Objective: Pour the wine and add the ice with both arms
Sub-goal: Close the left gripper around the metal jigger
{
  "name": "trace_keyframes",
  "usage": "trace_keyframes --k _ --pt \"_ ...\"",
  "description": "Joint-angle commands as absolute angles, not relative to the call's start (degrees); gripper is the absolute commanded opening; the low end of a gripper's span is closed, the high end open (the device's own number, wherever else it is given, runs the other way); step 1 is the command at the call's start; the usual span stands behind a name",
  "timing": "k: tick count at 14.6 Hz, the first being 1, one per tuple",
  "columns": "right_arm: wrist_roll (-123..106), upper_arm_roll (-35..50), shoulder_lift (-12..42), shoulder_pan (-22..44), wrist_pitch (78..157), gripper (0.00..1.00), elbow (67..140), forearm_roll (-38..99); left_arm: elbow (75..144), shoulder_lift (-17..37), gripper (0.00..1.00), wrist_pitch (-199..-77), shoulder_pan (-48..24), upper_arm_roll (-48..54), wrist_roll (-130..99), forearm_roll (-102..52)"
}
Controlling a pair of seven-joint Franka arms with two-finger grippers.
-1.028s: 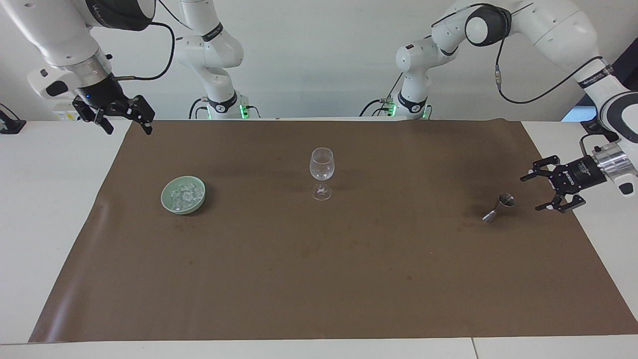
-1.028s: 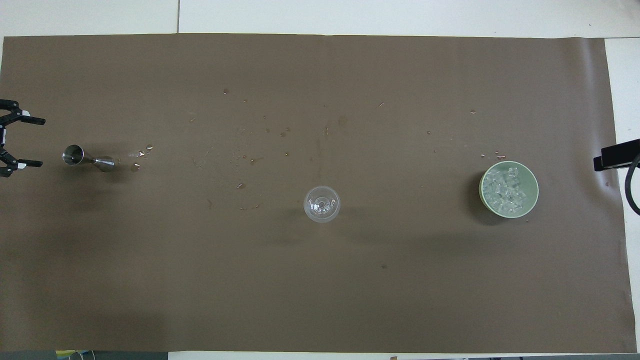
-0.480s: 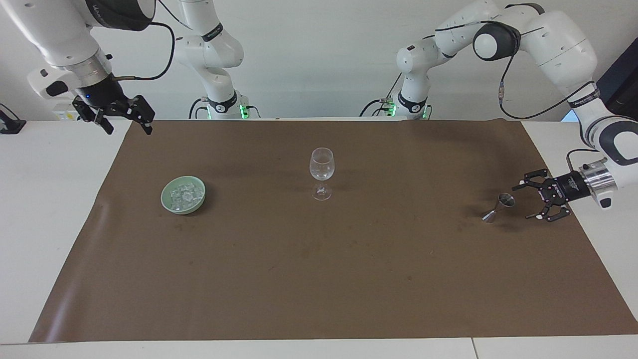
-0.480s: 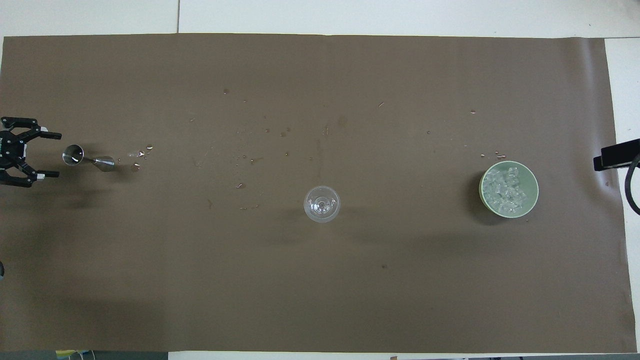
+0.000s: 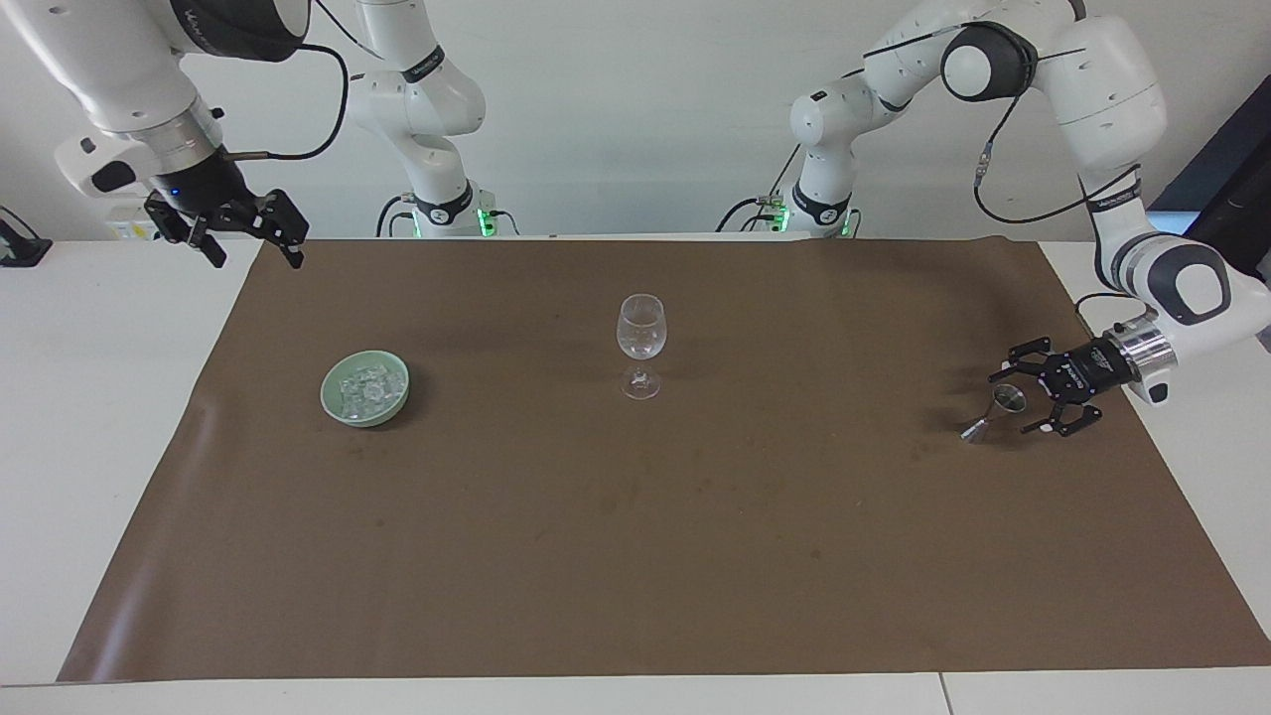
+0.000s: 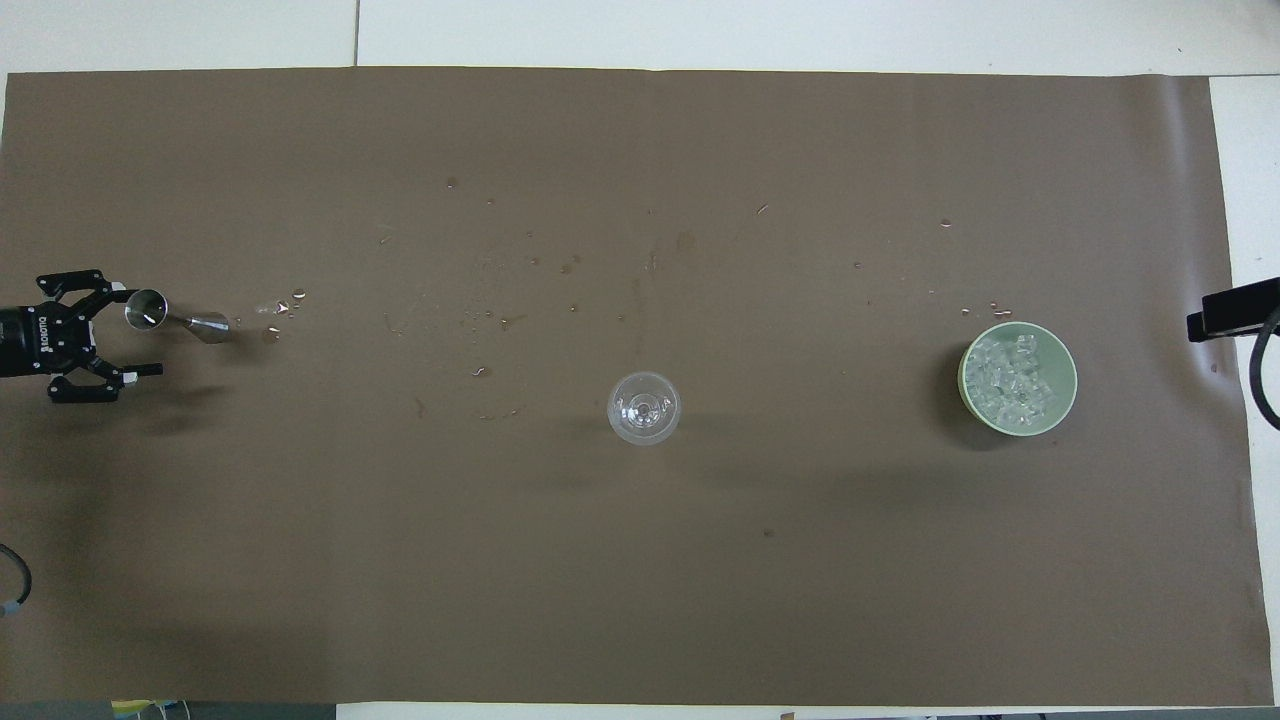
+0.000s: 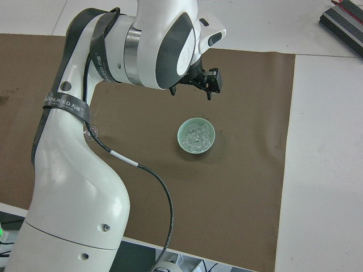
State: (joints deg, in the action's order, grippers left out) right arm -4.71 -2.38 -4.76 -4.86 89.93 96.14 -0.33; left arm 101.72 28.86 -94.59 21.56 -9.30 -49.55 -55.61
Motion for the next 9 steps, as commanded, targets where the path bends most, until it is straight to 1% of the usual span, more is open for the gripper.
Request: trace_keyframes --k 1,4,7,9 --pt "-5.45 -2.11 -5.36 -5.36 89.56 1.0 96.59 0.53 109.32 24.44 1.0 -97.38 21.19 -8.96 -45.2 -60.54" --pt "-5.54 -2.2 -5.36 -5.27 89.56 1.0 96.59 0.53 111.09 24.17 1.0 -98.78 19.87 -8.96 -43.07 -62.84" --pt "-5.45 -2.11 -5.36 -5.27 89.56 1.0 96.59 0.53 113.11 23.82 1.0 -104.04 19.78 -8.88 -43.15 -64.07" --pt "-5.45 -2.11 -5.36 -5.27 89.56 1.0 96.59 0.53 114.08 23.73 1.0 -105.47 19.25 -8.96 -43.15 -65.74"
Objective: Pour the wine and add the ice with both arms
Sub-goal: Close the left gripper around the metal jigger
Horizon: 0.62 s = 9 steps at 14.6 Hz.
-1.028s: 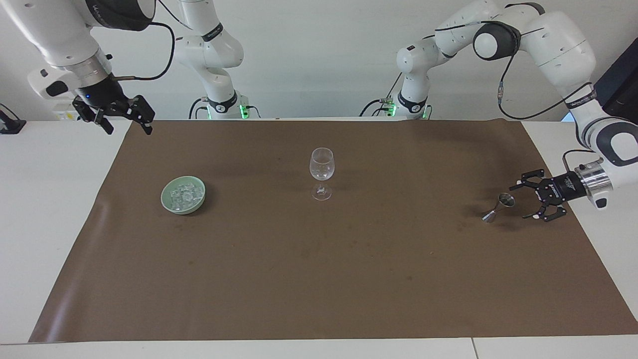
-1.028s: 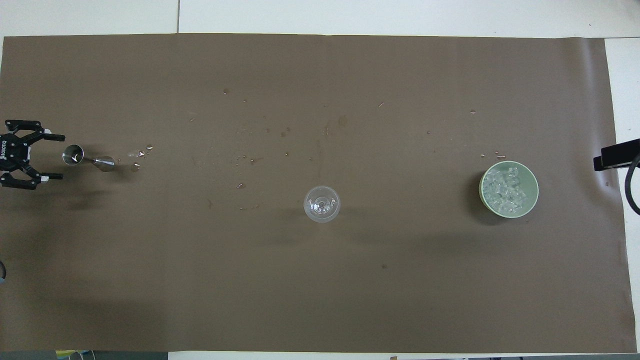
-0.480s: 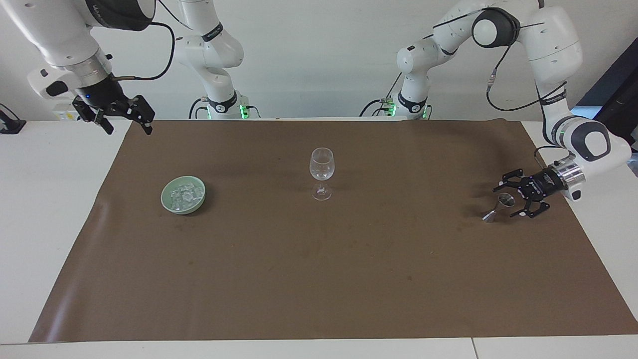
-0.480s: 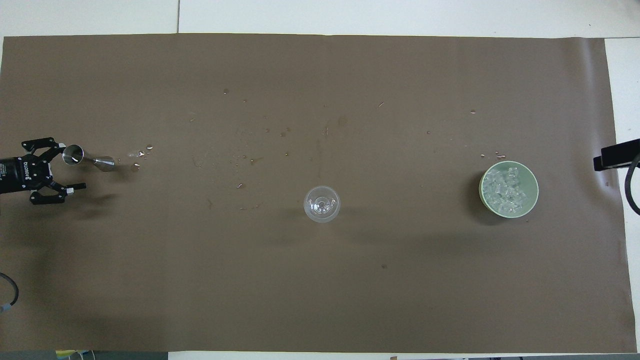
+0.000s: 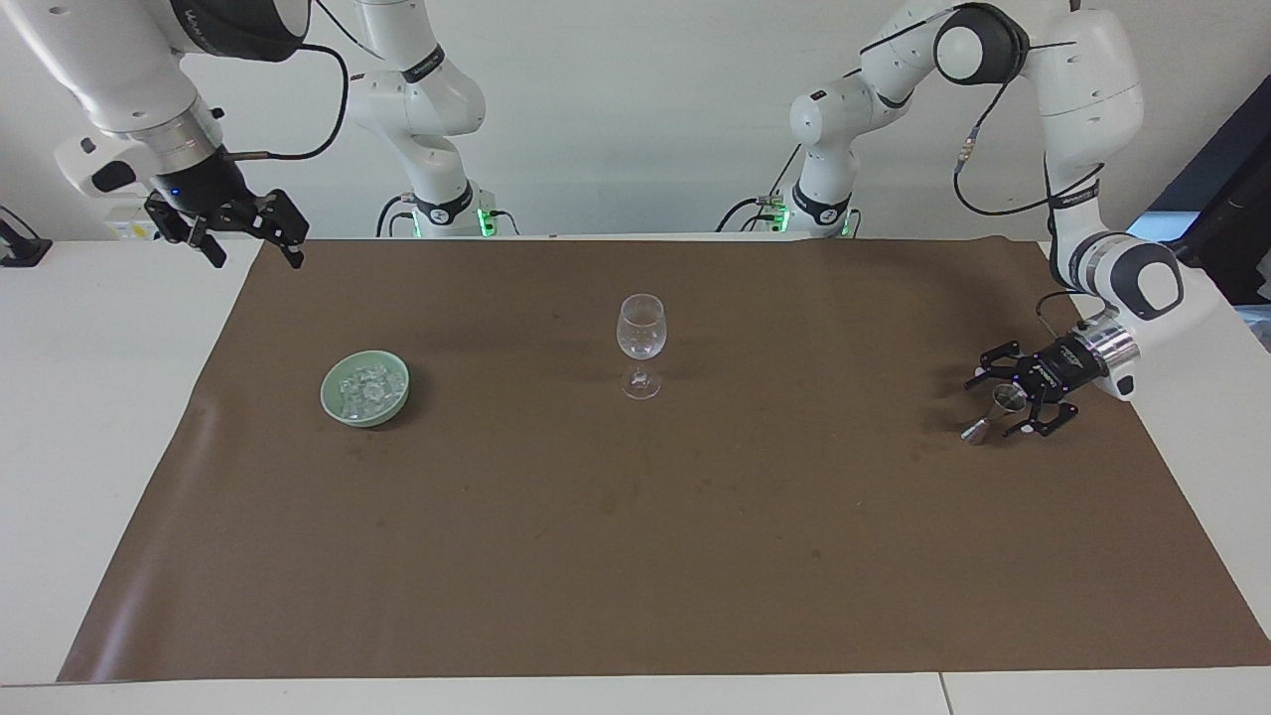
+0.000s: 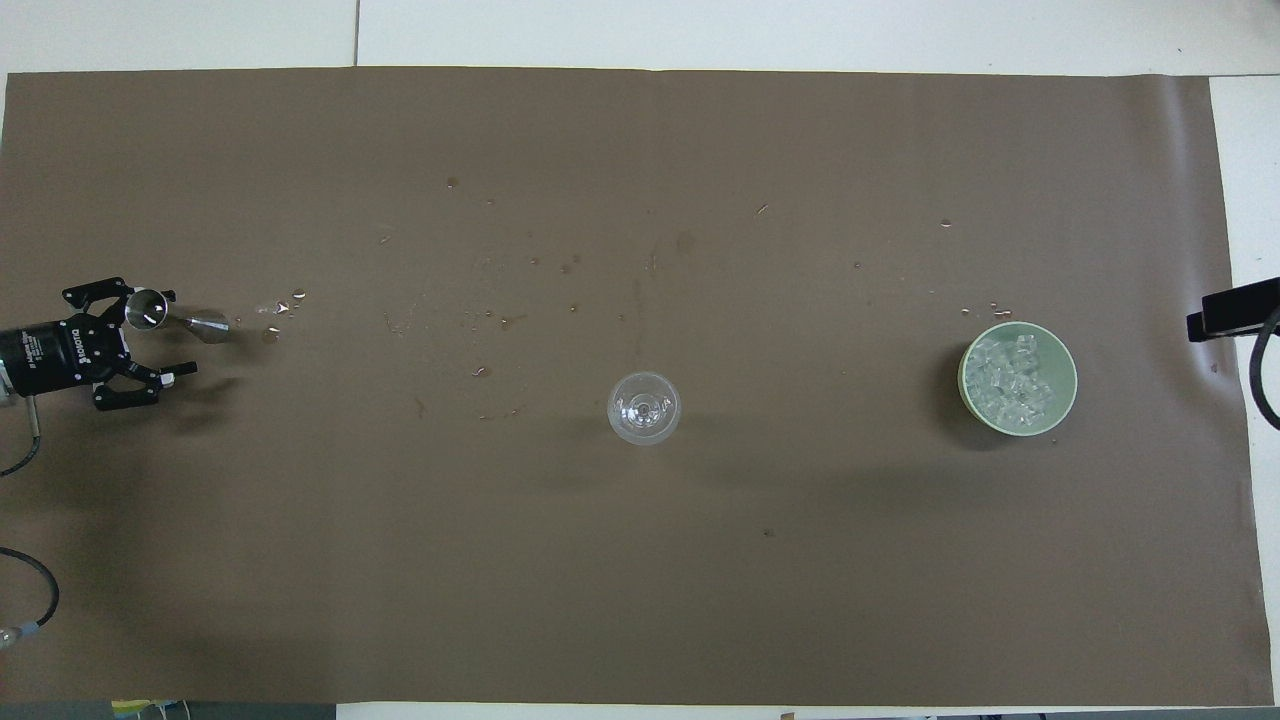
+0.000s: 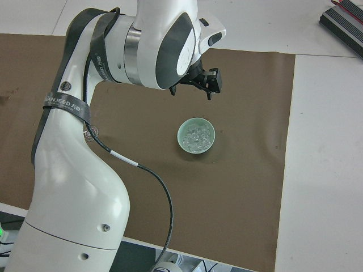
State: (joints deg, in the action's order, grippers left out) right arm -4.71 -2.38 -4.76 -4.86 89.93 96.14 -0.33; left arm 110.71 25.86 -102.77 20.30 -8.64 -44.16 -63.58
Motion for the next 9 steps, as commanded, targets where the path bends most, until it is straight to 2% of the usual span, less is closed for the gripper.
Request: trace_keyframes --k 1,7,8,9 --pt "-5.45 -2.2 -5.36 -5.27 89.56 1.0 96.59 0.53 114.08 23.73 1.0 -105.47 19.16 -8.88 -43.33 -66.26" --pt "-5.45 -2.11 -5.36 -5.27 89.56 1.0 96.59 0.53 114.08 23.64 1.0 -105.38 19.07 -8.88 -43.33 -67.68" --pt "-5.45 -2.2 -5.36 -5.27 89.56 1.0 96.59 0.53 114.08 23.47 0.93 -105.21 19.07 -8.88 -43.16 -67.68" --pt "-5.45 -2.2 -5.36 -5.27 89.56 1.0 96.59 0.53 114.08 23.47 0.76 -105.03 19.07 -8.79 -43.15 -67.85"
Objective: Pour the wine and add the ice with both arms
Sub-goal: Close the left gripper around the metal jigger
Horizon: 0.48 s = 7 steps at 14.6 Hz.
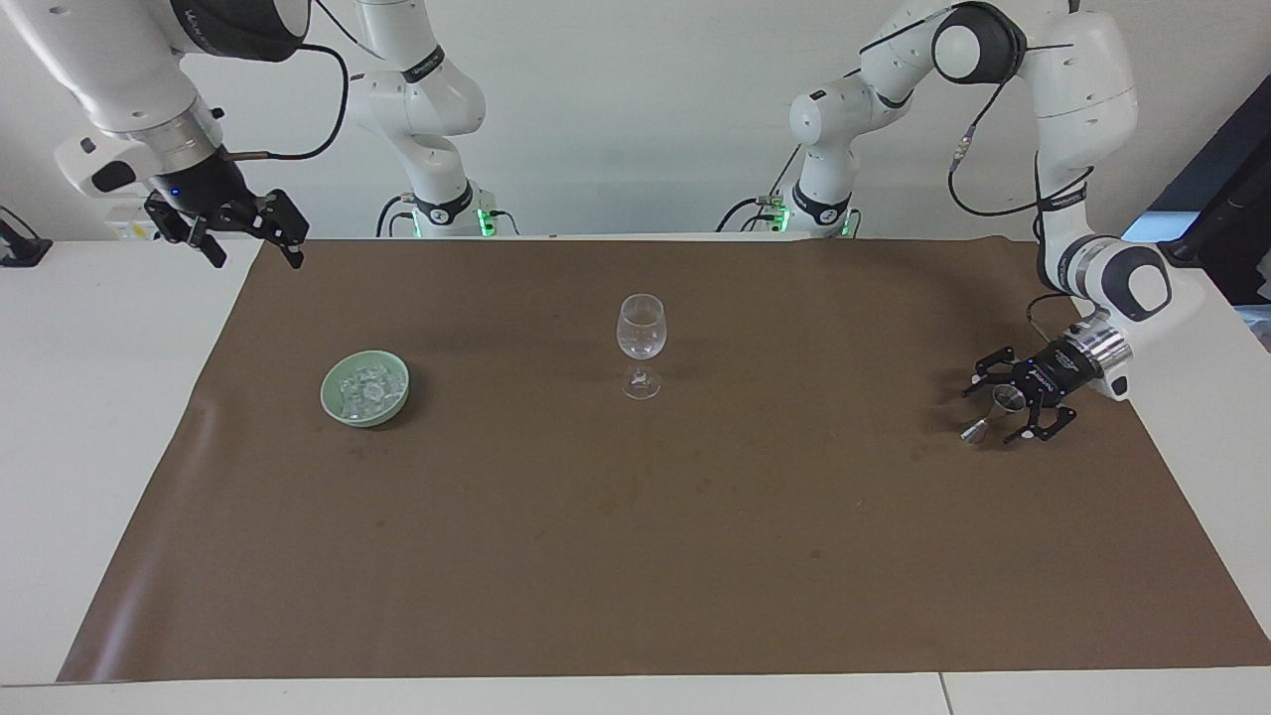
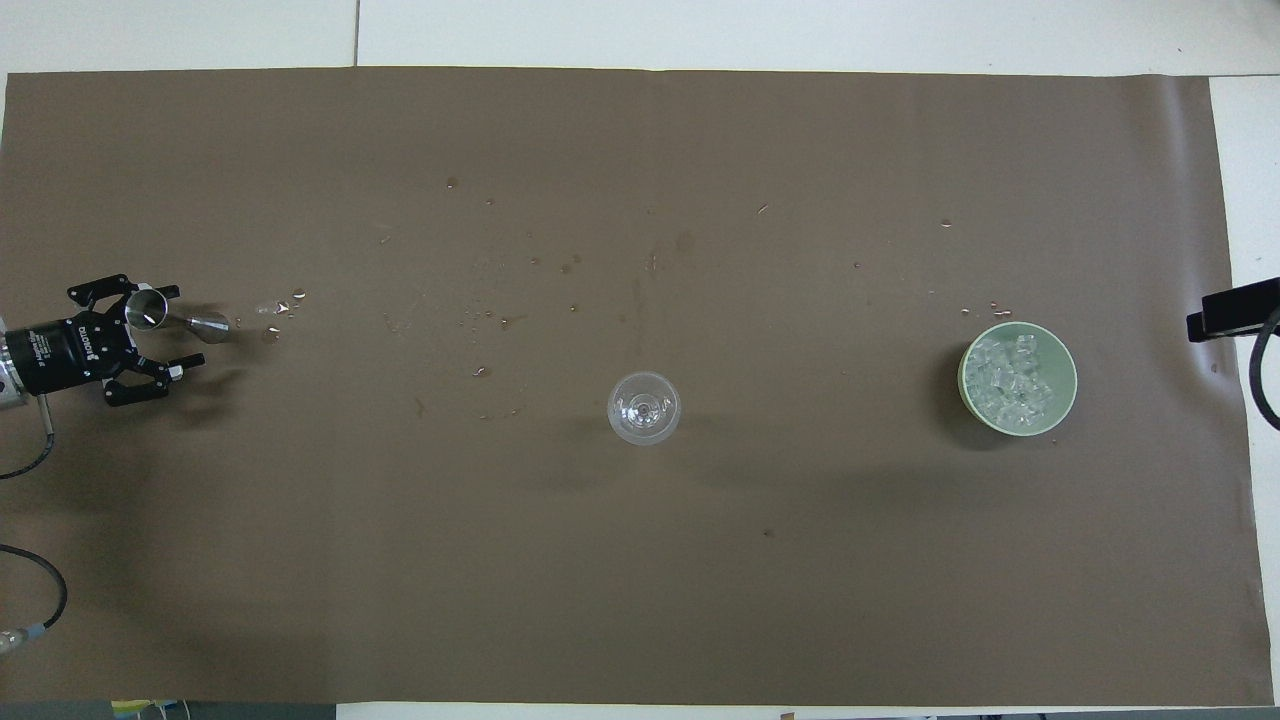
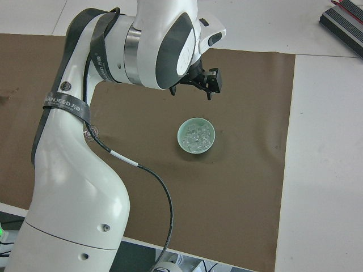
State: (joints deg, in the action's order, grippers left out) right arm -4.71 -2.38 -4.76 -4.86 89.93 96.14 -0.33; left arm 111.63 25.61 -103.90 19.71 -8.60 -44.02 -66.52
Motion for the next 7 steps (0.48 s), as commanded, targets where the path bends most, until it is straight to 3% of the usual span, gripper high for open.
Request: trace_keyframes --k 1,2,3,7 --pt "-5.54 -2.2 -5.36 -5.27 89.56 1.0 96.59 0.53 114.08 23.47 0.51 -104.94 19.07 -8.79 -42.98 -68.72" --pt "-5.45 -2.2 -5.36 -5.27 89.56 1.0 96.59 0.53 114.08 23.47 0.12 -104.68 19.07 -8.79 -42.98 -68.9" --pt "-5.54 -2.2 -5.45 -5.27 89.47 1.0 96.59 0.53 114.08 23.47 0.0 -104.42 19.07 -8.79 -42.98 -68.99" --pt "-5.54 -2.29 -5.63 -5.89 86.04 1.0 96.68 0.53 113.64 22.07 0.0 -103.98 17.76 -9.05 -43.59 -68.99"
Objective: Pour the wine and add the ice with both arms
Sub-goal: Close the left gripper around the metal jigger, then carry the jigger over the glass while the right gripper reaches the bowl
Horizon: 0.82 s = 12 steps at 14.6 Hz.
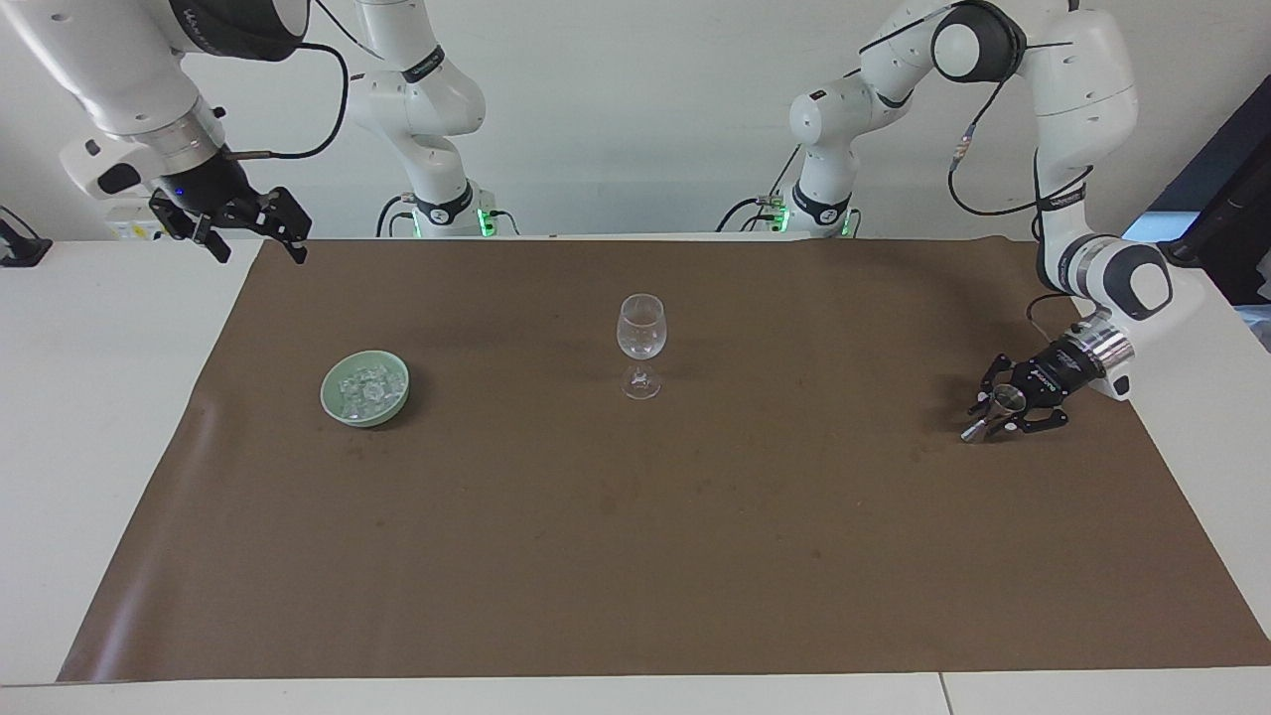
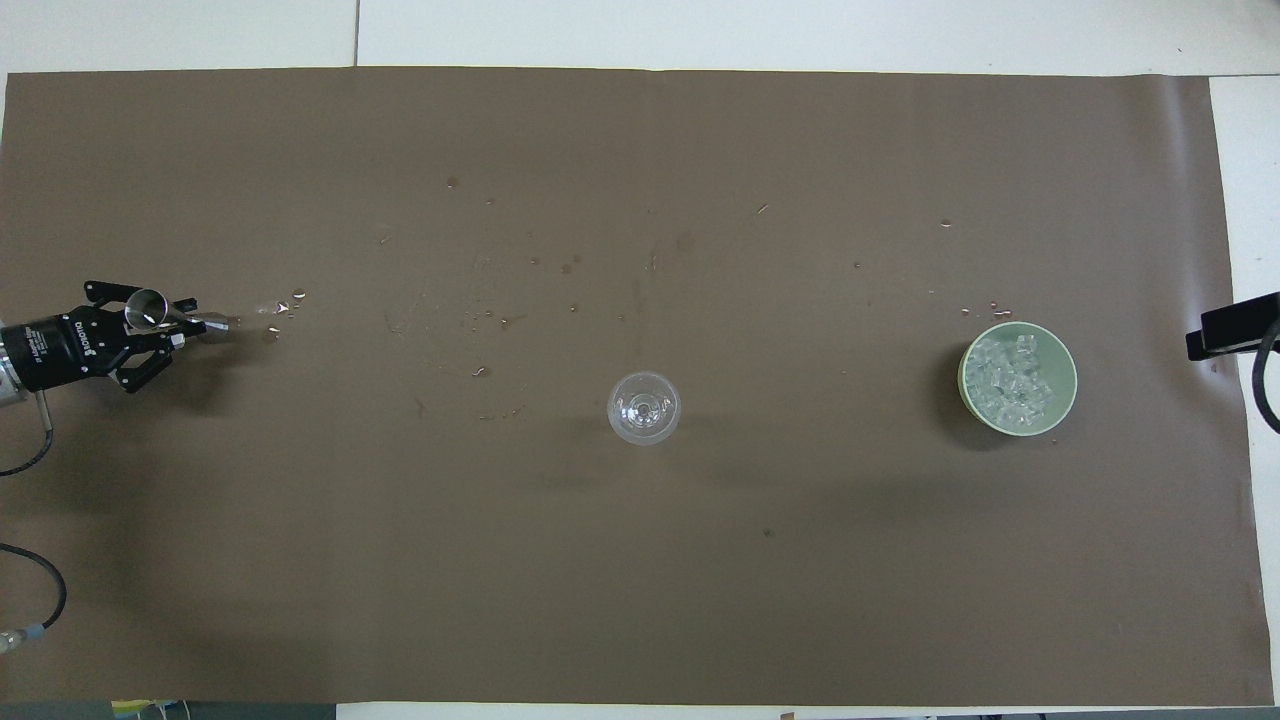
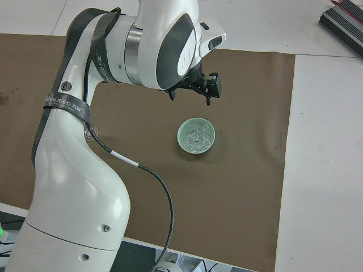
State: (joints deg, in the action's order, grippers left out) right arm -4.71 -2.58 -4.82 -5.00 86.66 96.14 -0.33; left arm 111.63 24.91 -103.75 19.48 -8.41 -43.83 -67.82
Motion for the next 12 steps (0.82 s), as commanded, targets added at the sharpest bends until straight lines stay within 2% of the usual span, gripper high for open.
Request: trace_keyframes --k 1,4,9,12 --pt "-5.54 -2.29 -5.63 -5.8 85.96 1.0 96.68 0.53 113.64 21.71 0.0 -103.54 17.93 -9.05 -43.77 -68.99" --pt "-5.54 -2.29 -5.63 -5.54 85.96 1.0 96.68 0.53 113.38 20.48 0.0 -93.45 19.51 -9.4 -43.24 -68.99" --pt "-5.62 -2.29 -5.62 -5.36 89.28 1.0 97.2 0.61 114.17 13.99 0.0 -92.2 14.69 -9.49 -46.82 -68.47" --pt "-7.37 -2.11 -8.51 -4.83 98.57 1.0 105.34 1.31 114.52 9.16 0.0 -93.07 8.46 -9.49 -52.29 -65.58"
